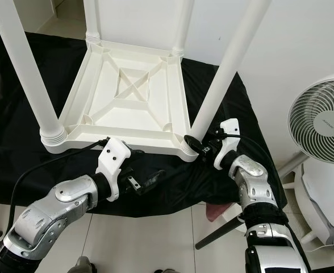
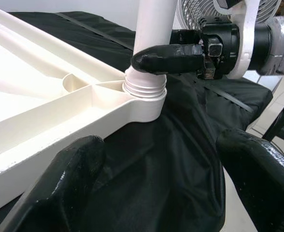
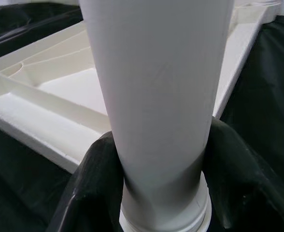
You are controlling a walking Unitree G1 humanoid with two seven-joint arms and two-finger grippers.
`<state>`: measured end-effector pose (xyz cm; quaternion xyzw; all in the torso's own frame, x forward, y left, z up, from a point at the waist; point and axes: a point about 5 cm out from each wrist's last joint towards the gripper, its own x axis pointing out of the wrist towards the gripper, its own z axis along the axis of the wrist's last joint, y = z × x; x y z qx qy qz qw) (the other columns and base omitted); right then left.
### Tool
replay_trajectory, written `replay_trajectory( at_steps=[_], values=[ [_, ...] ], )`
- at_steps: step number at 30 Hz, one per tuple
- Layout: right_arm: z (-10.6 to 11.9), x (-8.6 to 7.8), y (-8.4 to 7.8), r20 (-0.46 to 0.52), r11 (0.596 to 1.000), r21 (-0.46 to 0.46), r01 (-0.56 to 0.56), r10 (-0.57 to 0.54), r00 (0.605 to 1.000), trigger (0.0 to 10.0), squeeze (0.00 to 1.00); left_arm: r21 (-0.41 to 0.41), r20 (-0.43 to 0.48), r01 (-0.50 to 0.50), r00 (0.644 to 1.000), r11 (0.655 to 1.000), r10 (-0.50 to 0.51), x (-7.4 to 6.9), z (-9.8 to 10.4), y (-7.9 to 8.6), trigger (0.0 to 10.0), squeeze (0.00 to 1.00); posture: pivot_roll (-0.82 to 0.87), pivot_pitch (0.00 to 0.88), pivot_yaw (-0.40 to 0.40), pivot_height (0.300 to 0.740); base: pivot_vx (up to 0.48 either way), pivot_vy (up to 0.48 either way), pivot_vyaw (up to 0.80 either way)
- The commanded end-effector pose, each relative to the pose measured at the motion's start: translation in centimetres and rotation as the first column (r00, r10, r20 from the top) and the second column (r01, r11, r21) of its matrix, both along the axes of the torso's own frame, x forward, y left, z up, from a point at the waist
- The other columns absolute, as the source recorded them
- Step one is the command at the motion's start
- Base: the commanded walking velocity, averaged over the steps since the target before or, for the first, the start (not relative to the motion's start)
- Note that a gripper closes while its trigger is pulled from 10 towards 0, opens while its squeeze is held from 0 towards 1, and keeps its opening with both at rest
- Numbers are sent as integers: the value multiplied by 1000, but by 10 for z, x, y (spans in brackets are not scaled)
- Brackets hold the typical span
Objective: Building children table
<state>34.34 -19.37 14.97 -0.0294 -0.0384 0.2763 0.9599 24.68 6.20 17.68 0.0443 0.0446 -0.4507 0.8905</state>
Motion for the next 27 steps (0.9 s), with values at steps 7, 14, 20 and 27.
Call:
replay_trajectory(
  at_steps=[7, 14, 20, 27],
  values=[
    [-15, -6, -4, -44, 954, 69, 291, -288, 957, 0, 0, -7, -11, 54, 998, 999, -54, -5, 0, -4, 10000, 0, 118, 137, -113, 740, 0, 0, 0],
    [-19, -14, 6, -90, 809, 105, 579, -572, 815, 0, 0, -9, -14, 59, 998, 998, -59, -6, 0, -6, 10000, 0, 113, 130, -120, 740, 0, 0, 0],
    [-18, -21, 31, -111, 682, 99, 725, -716, 689, 0, 0, -12, -14, 62, 998, 998, -62, -6, -1, -7, 10000, 0, 112, 123, -128, 740, 0, 0, 0],
    [-17, -23, 46, -125, 706, 92, 702, -692, 711, 0, 0, -13, -10, 64, 998, 998, -64, -5, -1, -8, 10000, 0, 114, 110, -135, 740, 0, 0, 0]
  ],
)
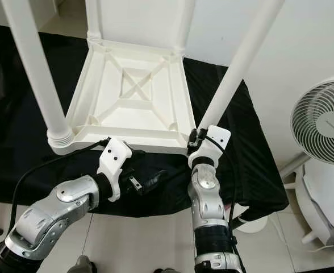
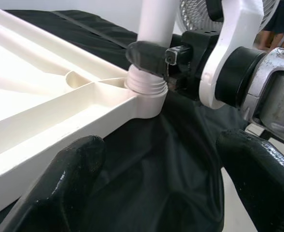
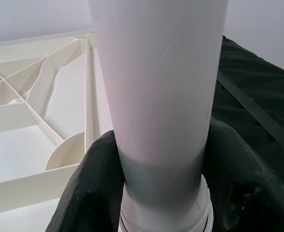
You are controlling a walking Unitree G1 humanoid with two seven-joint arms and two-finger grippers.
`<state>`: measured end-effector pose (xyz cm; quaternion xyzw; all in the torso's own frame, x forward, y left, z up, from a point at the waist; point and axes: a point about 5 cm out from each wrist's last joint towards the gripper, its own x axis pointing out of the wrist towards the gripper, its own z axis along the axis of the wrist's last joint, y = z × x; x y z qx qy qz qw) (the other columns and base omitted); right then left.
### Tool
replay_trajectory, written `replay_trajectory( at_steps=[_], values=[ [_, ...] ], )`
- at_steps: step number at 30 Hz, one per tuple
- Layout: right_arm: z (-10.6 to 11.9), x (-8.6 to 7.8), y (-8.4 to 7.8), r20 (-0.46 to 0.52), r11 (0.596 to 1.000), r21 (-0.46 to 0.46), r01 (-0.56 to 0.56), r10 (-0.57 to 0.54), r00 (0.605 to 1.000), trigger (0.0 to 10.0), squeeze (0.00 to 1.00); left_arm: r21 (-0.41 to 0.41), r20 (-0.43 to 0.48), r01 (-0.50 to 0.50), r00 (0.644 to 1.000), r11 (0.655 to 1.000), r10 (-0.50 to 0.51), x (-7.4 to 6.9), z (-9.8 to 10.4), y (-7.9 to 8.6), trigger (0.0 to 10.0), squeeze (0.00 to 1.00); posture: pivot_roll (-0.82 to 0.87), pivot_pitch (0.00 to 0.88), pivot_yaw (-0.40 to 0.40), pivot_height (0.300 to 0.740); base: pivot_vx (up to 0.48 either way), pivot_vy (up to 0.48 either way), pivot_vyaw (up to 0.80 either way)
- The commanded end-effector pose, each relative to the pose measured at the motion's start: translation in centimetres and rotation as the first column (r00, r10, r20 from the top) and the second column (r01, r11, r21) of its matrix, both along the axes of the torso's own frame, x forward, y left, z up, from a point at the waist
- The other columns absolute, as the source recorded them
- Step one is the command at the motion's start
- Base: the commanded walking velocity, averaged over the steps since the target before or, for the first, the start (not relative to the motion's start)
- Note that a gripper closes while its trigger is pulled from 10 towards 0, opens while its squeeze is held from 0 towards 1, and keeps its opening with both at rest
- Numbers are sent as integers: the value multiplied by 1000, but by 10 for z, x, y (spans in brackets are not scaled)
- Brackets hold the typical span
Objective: Building children table
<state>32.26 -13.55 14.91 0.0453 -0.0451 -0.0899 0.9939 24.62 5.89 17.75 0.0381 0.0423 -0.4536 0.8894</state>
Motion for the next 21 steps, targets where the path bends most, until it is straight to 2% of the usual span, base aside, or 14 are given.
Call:
replay_trajectory(
  at_steps=[1, 3, 4, 6, 7, 8, 9, 11, 15, 18, 20, 21],
  values=[
    [-16, -3, -12, -88, 999, -18, 43, -44, 995, 0, 0, 1, -7, 58, 998, 998, -58, -4, -2, -5, 10000, 0, 116, 106, -138, 740, 0, 0, 0],
    [-16, -3, -12, -90, 999, -18, 46, -47, 995, 0, 0, 1, -6, 57, 998, 998, -57, -3, -2, -5, 10000, 0, 117, 102, -139, 740, 0, 0, 0],
    [-15, -4, -12, -90, 997, -47, 56, -60, 994, 10000, 0, 0, -4, 56, 998, 998, -56, -4, -2, -6, 10000, 0, 117, 102, -139, 740, 0, 0, 0],
    [-14, -4, -11, -86, 997, -53, 51, -56, 995, 10000, 0, -1, -4, 55, 998, 998, -55, -4, -2, -6, 10000, 0, 119, 101, -140, 740, 0, 0, 0],
    [-13, -5, -12, -80, 997, -59, 57, -62, 995, 10000, 380, -1, -4, 55, 998, 998, -55, -4, -2, -6, 10000, 0, 119, 101, -140, 740, 0, 0, 0],
    [-13, -5, -12, -80, 997, -59, 57, -62, 995, 10000, 380, -1, -4, 55, 998, 998, -55, -4, -2, -6, 10000, 0, 119, 101, -140, 740, 0, 0, 0],
    [-12, -5, -12, -69, 997, -50, 55, -58, 996, 10000, 1000, -1, -4, 55, 998, 998, -55, -4, -2, -6, 10000, 0, 121, 100, -142, 740, 0, 0, 0],
    [-9, -6, -15, -41, 999, -35, 31, -32, 999, 10000, 1000, 0, -4, 53, 999, 999, -53, -4, -2, -5, 10000, 0, 122, 100, -143, 740, 0, 0, 0],
    [-9, -5, -19, -26, 996, -23, -87, 86, 996, 10000, 1000, 0, -5, 48, 999, 999, -48, -3, -3, -5, 10000, 0, 121, 97, -146, 740, 0, 0, 0],
    [-10, -5, -25, -20, 987, -55, -153, 152, 988, 10000, 1000, -1, -4, 48, 999, 999, -48, -3, -2, -6, 10000, 0, 121, 95, -146, 740, 0, 0, 0],
    [-10, -5, -27, -17, 966, -79, -246, 246, 969, 10000, 1000, -1, -3, 48, 999, 999, -48, -3, -2, -5, 10000, 0, 120, 93, -143, 740, 0, 0, 0],
    [-9, -5, -29, -18, 946, -84, -312, 312, 950, 10000, 0, 0, -2, 48, 999, 999, -48, -3, -2, -5, 10000, 0, 119, 93, -142, 740, 0, 0, 0]
  ],
)
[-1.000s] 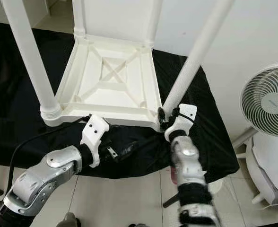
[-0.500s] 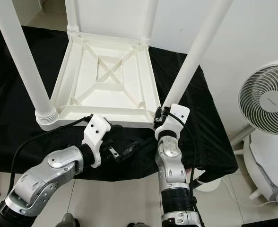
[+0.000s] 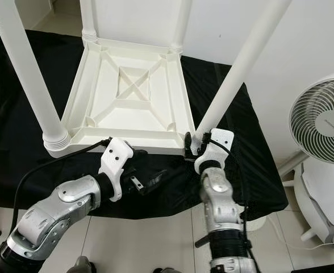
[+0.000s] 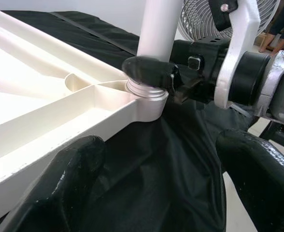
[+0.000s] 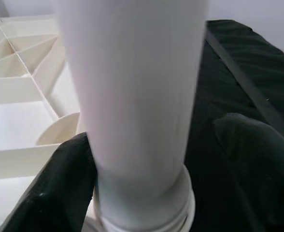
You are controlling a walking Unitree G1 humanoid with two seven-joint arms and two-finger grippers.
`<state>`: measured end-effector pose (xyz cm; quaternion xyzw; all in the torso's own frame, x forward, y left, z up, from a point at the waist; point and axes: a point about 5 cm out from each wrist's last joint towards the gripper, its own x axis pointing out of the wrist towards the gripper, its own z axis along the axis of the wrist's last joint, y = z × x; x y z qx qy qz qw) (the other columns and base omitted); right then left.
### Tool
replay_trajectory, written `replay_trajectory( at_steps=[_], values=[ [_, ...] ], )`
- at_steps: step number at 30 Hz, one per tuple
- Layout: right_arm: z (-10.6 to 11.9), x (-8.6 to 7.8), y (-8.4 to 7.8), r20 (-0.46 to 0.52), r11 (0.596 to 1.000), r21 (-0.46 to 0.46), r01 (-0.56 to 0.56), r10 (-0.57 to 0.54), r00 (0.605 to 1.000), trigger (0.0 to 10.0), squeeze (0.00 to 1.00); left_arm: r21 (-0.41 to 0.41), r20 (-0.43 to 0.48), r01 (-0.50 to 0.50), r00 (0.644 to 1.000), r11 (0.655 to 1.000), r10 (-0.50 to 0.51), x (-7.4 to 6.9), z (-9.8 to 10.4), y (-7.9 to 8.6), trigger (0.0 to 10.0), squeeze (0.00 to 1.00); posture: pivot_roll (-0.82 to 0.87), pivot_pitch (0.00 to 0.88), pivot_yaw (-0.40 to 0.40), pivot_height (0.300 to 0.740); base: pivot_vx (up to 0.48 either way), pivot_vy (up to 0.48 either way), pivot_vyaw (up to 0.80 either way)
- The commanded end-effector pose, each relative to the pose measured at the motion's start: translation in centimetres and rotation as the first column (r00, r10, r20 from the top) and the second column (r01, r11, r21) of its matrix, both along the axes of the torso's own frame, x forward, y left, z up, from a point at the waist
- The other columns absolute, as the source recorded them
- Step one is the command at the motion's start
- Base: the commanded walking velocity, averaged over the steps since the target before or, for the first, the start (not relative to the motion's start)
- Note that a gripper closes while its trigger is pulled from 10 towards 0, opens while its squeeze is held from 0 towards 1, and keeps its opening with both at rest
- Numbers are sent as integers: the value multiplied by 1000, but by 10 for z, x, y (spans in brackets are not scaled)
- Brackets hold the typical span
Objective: Building children table
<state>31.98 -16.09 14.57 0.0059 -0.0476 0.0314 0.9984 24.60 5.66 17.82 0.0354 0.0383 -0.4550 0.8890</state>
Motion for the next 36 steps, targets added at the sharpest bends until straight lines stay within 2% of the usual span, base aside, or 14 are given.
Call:
replay_trajectory(
  at_steps=[1, 4, 8, 10, 16, 18, 21, 23, 24, 25, 29, 33, 36],
  values=[
    [-6, -2, -4, -17, 997, 2, -79, 79, 997, 10000, 0, 8, -7, 45, 999, 999, -45, -2, -3, -3, 10000, 0, 119, 93, -142, 740, 0, 0, 0],
    [-4, -1, -13, -15, 971, -16, -240, 240, 971, 10000, 0, 10, -5, 47, 999, 999, -47, -2, -2, -2, 10000, 0, 117, 91, -135, 740, 0, 0, 0],
    [-3, -1, -19, -17, 946, -36, -322, 322, 947, 10000, 0, 11, -4, 49, 999, 999, -49, -1, -2, -2, 10000, 0, 115, 91, -132, 740, 0, 0, 0],
    [-3, 4, -27, -36, 919, -81, -387, 385, 922, 10000, 0, 11, -3, 51, 999, 999, -51, -1, -1, -2, 10000, 0, 115, 94, -124, 740, 0, 0, 0],
    [-3, 19, -37, -79, 889, -153, -431, 424, 902, 10000, 0, 12, 1, 48, 999, 999, -48, 1, 0, -1, 10000, 0, 115, 100, -112, 740, 0, 0, 0],
    [-3, 19, -37, -79, 889, -153, -431, 424, 902, 10000, 0, 12, 1, 48, 999, 999, -48, 1, 0, -1, 10000, 0, 115, 100, -112, 740, 0, 0, 0],
    [-3, 31, -35, -119, 856, -204, -476, 461, 880, 10000, 0, 12, 4, 45, 999, 999, -45, 2, 1, 0, 10000, 0, 122, 102, -105, 740, 0, 0, 0],
    [-3, 32, -34, -126, 849, -212, -483, 467, 875, 10000, 0, 12, 4, 44, 999, 999, -44, 2, 2, 0, 10000, 0, 122, 102, -105, 740, 0, 0, 0],
    [-4, 34, -33, -136, 844, -208, -495, 476, 869, 6431, 0, 12, 4, 44, 999, 999, -44, 2, 2, 0, 10000, 0, 122, 102, -105, 740, 0, 0, 0],
    [-6, 34, -30, -144, 837, -195, -511, 491, 859, 0, 0, 12, 3, 44, 999, 999, -44, 2, 1, 0, 10000, 0, 122, 102, -105, 740, 0, 0, 0],
    [-8, 34, -27, -148, 830, -189, -525, 504, 851, 0, 0, 13, 2, 45, 999, 999, -45, 2, 1, 0, 10000, 0, 122, 102, -105, 740, 0, 0, 0],
    [-12, 32, -20, -131, 804, -174, -568, 553, 823, 0, 0, 12, 1, 43, 999, 999, -43, 1, 2, 0, 10000, 0, 125, 113, -102, 740, 0, 0, 0],
    [-11, 29, -21, -111, 807, -161, -568, 557, 823, 0, 0, 11, -1, 43, 999, 999, -43, 1, 2, 0, 10000, 0, 121, 114, -104, 740, 0, 0, 0]
  ],
)
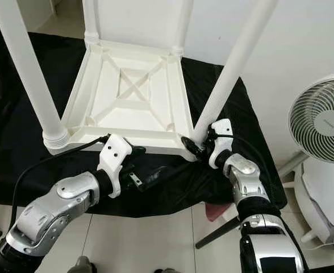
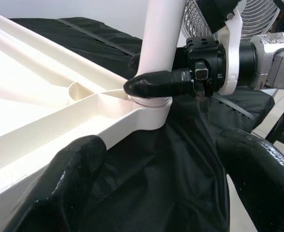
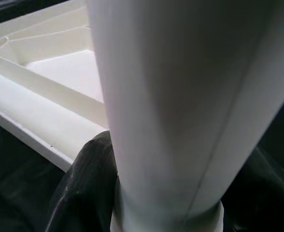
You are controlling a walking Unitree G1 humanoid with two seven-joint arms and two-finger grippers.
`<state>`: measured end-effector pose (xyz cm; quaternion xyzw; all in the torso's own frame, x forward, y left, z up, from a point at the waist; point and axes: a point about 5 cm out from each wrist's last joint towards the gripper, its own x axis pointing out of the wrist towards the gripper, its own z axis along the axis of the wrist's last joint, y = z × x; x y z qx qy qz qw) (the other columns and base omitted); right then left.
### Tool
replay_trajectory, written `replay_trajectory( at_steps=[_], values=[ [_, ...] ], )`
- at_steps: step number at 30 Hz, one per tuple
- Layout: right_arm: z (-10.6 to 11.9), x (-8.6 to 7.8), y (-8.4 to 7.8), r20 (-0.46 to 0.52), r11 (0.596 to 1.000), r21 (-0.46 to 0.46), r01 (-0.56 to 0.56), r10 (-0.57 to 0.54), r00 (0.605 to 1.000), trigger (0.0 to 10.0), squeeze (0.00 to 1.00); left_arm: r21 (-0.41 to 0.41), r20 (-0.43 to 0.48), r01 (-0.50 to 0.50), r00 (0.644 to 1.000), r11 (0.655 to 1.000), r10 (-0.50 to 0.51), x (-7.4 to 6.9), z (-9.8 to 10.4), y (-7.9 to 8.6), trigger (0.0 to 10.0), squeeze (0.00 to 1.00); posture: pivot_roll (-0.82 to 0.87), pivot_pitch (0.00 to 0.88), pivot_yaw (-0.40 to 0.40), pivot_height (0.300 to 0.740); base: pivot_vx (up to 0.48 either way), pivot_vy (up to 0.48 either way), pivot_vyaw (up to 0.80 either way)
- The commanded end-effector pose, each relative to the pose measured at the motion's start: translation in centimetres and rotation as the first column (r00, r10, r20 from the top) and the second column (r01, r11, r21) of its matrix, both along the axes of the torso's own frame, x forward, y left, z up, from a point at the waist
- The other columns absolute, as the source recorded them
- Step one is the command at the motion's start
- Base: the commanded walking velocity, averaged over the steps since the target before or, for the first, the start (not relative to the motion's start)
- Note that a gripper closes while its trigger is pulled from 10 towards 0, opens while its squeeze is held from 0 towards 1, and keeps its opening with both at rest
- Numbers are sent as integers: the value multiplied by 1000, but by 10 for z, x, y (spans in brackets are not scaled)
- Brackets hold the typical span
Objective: Building children table
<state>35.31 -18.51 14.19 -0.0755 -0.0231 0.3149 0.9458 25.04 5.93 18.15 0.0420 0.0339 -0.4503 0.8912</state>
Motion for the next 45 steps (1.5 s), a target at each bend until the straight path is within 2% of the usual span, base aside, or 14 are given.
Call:
replay_trajectory(
  at_steps=[1, 6, 17, 19, 24, 25, 33, 34, 35, 36, 37, 38, 39, 45],
  values=[
    [-8, -4, 1, -16, 1000, 6, -25, 25, 1000, 0, 0, 2, -17, 53, 998, 999, -53, -4, -2, -3, 10000, 0, 118, 116, -107, 740, 0, 0, 0],
    [-4, -12, 3, 21, 996, 90, 4, -5, 1000, 0, 0, -1, -20, 54, 998, 999, -54, -5, -3, -3, 10000, 0, 111, 118, -112, 740, 0, 0, 0],
    [-4, -23, 28, -6, 935, 204, 291, -296, 955, 0, 0, -11, -25, 60, 998, 998, -60, -5, -4, -7, 10000, 0, 92, 122, -119, 740, 0, 0, 0],
    [-8, -26, 36, -60, 860, 221, 460, -458, 887, 0, 0, -13, -24, 63, 998, 998, -63, -4, -4, -8, 10000, 0, 84, 119, -121, 740, 0, 0, 0],
    [-11, -30, 43, -109, 755, 202, 624, -616, 780, 0, 0, -15, -23, 64, 998, 998, -64, -4, -4, -8, 10000, 0, 84, 119, -121, 740, 0, 0, 0],
    [-14, -32, 48, -146, 699, 181, 691, -676, 722, 0, 0, -16, -21, 64, 998, 998, -64, -4, -4, -9, 10000, 0, 81, 112, -131, 740, 0, 0, 0],
    [-14, -33, 54, -147, 715, 157, 681, -665, 732, 0, 0, -18, -19, 62, 998, 998, -62, -3, -4, -10, 10000, 0, 94, 103, -144, 740, 0, 0, 0],
    [-14, -32, 52, -149, 714, 155, 683, -667, 730, 4196, 0, -18, -18, 58, 998, 998, -59, -3, -4, -9, 10000, 0, 94, 103, -144, 740, 0, 0, 0],
    [-14, -32, 52, -149, 714, 155, 683, -667, 730, 4196, 0, -18, -18, 58, 998, 998, -59, -3, -4, -9, 10000, 0, 94, 103, -144, 740, 0, 0, 0],
    [-14, -31, 49, -145, 714, 155, 683, -667, 731, 10000, 0, -18, -18, 54, 998, 998, -54, -3, -4, -9, 10000, 0, 100, 101, -149, 740, 0, 0, 0],
    [-12, -31, 47, -139, 715, 166, 679, -665, 734, 10000, 435, -18, -17, 51, 999, 999, -51, -4, -4, -8, 10000, 0, 100, 101, -149, 740, 0, 0, 0],
    [-10, -31, 46, -135, 715, 175, 676, -663, 736, 10000, 435, -18, -16, 49, 999, 999, -50, -4, -4, -8, 10000, 0, 100, 101, -149, 740, 0, 0, 0],
    [-7, -30, 43, -133, 719, 196, 666, -654, 745, 10000, 1000, -18, -16, 46, 999, 999, -47, -4, -4, -8, 10000, 0, 105, 98, -152, 740, 0, 0, 0],
    [1, -25, 32, -101, 783, 215, 584, -577, 811, 10000, 1000, -16, -15, 41, 999, 999, -41, -4, -4, -7, 10000, 0, 114, 96, -152, 740, 0, 0, 0]
  ],
)
